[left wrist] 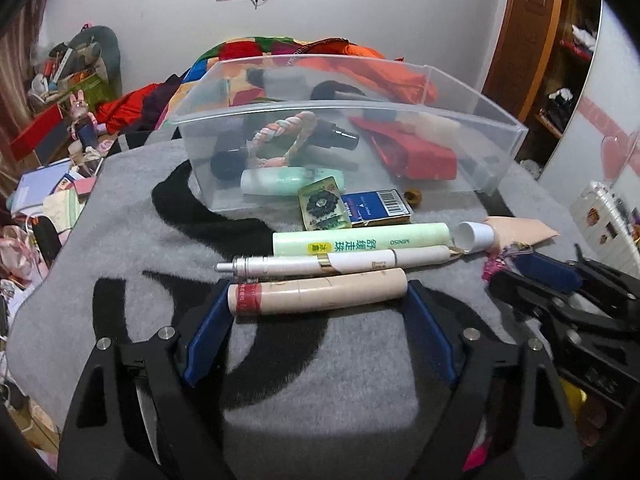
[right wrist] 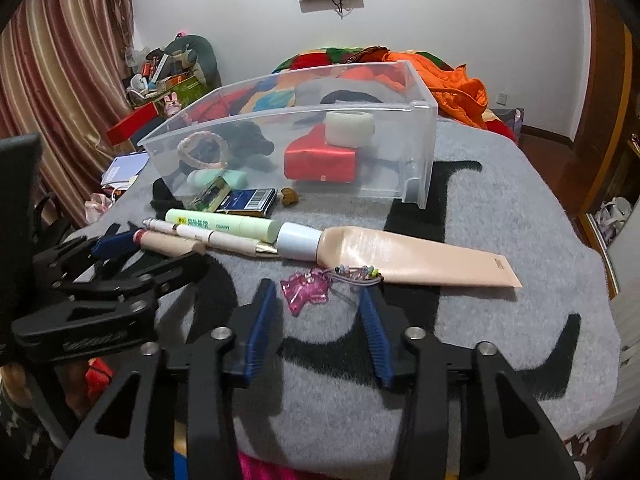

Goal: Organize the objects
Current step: 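Grasp beige cylinder with left tool while right tool grasps pink charm, then carry cylinder into bin with left tool while right drops pink charm inside, then move left tool to white pen while right tool approaches beige foundation tube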

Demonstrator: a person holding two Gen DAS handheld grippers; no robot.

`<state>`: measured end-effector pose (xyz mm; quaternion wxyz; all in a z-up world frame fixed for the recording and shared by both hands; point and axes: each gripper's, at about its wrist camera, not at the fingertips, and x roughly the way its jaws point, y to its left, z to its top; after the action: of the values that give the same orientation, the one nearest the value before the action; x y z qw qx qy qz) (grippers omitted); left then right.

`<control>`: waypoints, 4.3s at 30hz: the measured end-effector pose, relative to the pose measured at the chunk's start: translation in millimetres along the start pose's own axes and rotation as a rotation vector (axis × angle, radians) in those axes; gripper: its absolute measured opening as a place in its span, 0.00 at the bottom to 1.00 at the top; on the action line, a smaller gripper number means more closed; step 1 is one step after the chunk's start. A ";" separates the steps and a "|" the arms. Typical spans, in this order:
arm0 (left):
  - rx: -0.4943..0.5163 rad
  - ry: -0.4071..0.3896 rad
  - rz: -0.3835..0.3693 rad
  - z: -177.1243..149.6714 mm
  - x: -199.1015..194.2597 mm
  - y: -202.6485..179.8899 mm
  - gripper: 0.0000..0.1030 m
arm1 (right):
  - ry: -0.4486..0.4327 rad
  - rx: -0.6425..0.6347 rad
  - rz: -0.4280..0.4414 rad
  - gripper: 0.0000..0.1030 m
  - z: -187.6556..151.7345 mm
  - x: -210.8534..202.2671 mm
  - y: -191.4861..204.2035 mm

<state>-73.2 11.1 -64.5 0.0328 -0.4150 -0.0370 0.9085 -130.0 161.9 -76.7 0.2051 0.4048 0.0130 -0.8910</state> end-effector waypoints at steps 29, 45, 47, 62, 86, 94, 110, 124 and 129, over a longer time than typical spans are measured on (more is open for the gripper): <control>-0.032 -0.191 -0.048 27.0 -77.1 7.0 0.82 | -0.177 -0.124 0.064 0.20 39.9 -59.8 31.9; -0.034 -0.263 -0.046 62.3 -85.6 13.6 0.82 | -0.262 -0.181 0.065 0.20 81.9 -70.0 42.5; -0.031 -0.264 -0.042 67.2 -81.6 15.4 0.82 | -0.272 -0.175 0.059 0.20 88.0 -68.4 41.1; -0.020 -0.219 -0.030 92.8 -38.9 18.5 0.82 | -0.261 -0.153 0.046 0.20 121.3 -31.8 34.7; -0.012 -0.110 -0.042 103.3 13.2 22.7 0.82 | -0.080 -0.083 0.068 0.20 117.1 35.8 11.8; -0.014 -0.096 -0.062 105.2 12.9 22.7 0.85 | -0.070 -0.078 0.064 0.22 117.8 34.8 9.0; 0.024 -0.158 -0.052 90.5 -30.0 17.6 0.91 | -0.130 -0.081 0.043 0.55 105.4 -11.3 0.5; 0.032 -0.039 0.016 28.1 -24.5 43.0 0.93 | -0.105 -0.078 -0.121 0.72 53.5 -42.9 -35.0; 0.011 0.042 -0.018 8.7 -10.0 49.6 0.93 | -0.037 -0.051 -0.138 0.72 28.5 -33.7 -51.2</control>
<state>-74.7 -39.5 -56.0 0.0440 -0.4337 -0.0349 0.8993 -149.8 215.4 -40.4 0.1537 0.3809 0.0595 -0.9098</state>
